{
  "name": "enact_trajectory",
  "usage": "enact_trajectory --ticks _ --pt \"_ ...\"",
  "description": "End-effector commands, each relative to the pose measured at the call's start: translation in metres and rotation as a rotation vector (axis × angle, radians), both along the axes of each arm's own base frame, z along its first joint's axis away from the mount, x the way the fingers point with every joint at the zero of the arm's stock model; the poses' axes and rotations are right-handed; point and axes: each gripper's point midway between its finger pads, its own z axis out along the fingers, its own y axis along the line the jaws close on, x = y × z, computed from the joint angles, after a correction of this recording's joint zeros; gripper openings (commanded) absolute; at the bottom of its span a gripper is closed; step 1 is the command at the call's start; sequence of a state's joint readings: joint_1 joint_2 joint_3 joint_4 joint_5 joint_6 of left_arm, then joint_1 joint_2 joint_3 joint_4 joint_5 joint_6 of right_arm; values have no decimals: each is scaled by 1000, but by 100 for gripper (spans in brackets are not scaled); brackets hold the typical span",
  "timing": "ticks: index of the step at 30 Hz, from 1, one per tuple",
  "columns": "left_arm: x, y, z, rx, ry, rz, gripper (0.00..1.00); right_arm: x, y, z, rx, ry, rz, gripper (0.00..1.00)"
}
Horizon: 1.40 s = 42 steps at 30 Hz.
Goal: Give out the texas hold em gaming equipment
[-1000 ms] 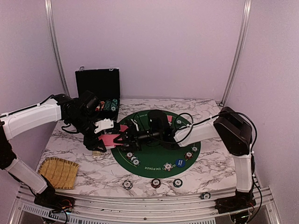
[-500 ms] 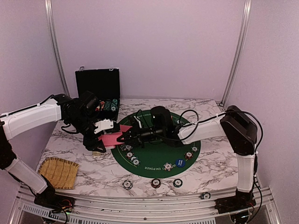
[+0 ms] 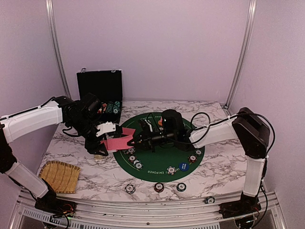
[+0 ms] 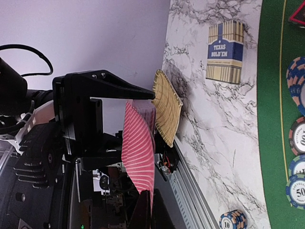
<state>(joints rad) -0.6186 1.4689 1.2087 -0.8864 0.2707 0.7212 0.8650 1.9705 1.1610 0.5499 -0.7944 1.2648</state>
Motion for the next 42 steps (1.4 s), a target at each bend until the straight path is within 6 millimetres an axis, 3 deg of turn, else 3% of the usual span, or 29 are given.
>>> enact_trajectory --ticks 1,6,11,28,39,42 --pt "-1 0 15 -33 -23 0 37 2 -5 22 48 -30 -16 0" --pt "-1 -1 15 -35 -18 0 37 0 2 32 73 -40 -8 0" --pt "-1 -1 15 -36 -16 0 37 -7 21 42 92 -53 30 0" --pt "-3 0 14 -34 -17 -2 37 -8 47 22 22 -49 52 1" --pt "-3 1 13 -29 -17 -1 37 -14 55 19 3 -50 72 6" --pt "-3 1 14 -32 -17 -4 37 -15 54 16 -10 -49 78 12"
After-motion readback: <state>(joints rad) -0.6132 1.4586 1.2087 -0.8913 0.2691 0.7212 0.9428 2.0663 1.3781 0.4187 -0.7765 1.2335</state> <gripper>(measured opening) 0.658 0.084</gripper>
